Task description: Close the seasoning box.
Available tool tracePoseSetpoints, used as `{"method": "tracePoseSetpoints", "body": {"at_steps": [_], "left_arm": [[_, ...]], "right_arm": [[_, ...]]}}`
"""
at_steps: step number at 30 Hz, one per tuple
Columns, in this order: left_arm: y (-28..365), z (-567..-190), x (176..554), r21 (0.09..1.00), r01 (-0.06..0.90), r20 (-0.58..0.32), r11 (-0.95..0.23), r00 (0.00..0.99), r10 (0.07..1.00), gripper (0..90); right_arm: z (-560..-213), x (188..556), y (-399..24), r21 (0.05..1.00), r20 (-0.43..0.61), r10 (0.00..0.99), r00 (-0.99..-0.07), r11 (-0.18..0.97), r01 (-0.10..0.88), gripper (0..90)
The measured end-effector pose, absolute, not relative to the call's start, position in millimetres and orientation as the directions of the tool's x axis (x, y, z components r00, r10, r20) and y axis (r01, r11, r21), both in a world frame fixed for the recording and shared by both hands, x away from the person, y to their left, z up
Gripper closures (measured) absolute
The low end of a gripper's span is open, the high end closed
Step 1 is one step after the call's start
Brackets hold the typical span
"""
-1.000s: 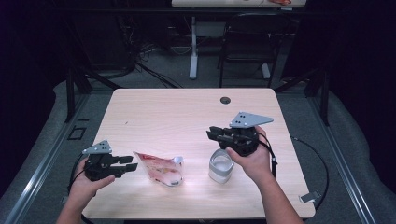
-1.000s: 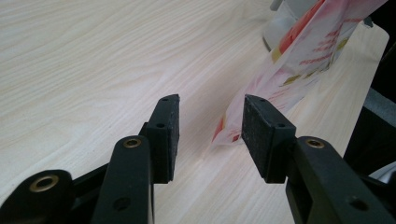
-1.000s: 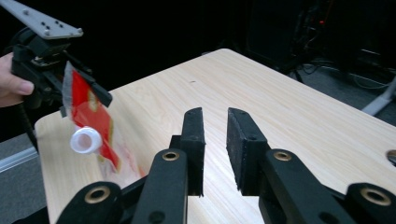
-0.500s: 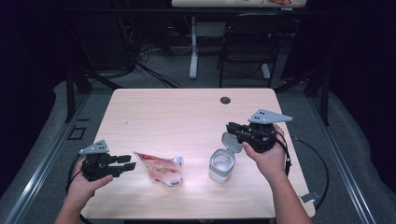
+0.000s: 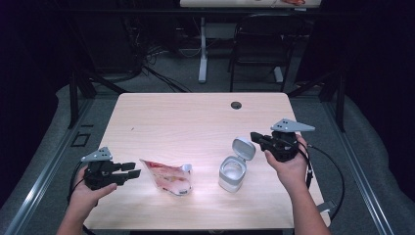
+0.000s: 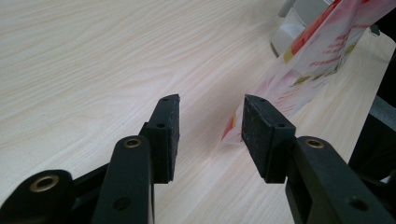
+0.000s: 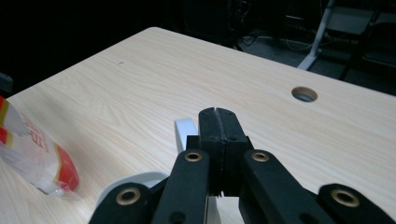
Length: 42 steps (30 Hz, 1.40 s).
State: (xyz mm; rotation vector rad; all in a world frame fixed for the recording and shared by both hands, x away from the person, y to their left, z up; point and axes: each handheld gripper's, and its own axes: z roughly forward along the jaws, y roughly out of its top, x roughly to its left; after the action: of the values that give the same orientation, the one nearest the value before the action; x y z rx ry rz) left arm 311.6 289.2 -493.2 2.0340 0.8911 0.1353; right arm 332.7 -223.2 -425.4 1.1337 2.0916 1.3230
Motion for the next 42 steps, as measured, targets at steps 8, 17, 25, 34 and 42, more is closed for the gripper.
{"method": "tracePoseSetpoints", "body": {"at_steps": [8, 17, 25, 34, 42], "left_arm": [[290.3, -492.6, 311.3, 0.765, 0.540, -0.225, -0.351, 0.734, 0.641, 57.1], [290.1, -492.8, 311.2, 0.765, 0.542, -0.228, -0.348, 0.733, 0.641, 57.1], [289.4, -492.8, 311.1, 0.769, 0.538, -0.228, -0.345, 0.735, 0.638, 57.1], [290.9, -494.0, 311.4, 0.769, 0.542, -0.226, -0.339, 0.727, 0.648, 57.8], [292.8, -494.3, 311.6, 0.772, 0.546, -0.227, -0.326, 0.716, 0.660, 58.0]], "right_arm": [[-440.6, 333.1, -230.1, 0.873, 0.106, 0.821, -0.561, 0.193, 0.447, 90.0], [-449.9, 326.4, -224.9, 0.868, 0.130, 0.801, -0.584, 0.192, 0.457, 90.0], [-456.0, 314.7, -214.9, 0.872, 0.140, 0.774, -0.617, 0.199, 0.448, 90.0], [-466.9, 303.1, -207.8, 0.867, 0.131, 0.762, -0.634, 0.222, 0.445, 90.0], [-473.9, 296.9, -218.8, 0.867, 0.146, 0.783, -0.604, 0.193, 0.460, 90.0]]}}
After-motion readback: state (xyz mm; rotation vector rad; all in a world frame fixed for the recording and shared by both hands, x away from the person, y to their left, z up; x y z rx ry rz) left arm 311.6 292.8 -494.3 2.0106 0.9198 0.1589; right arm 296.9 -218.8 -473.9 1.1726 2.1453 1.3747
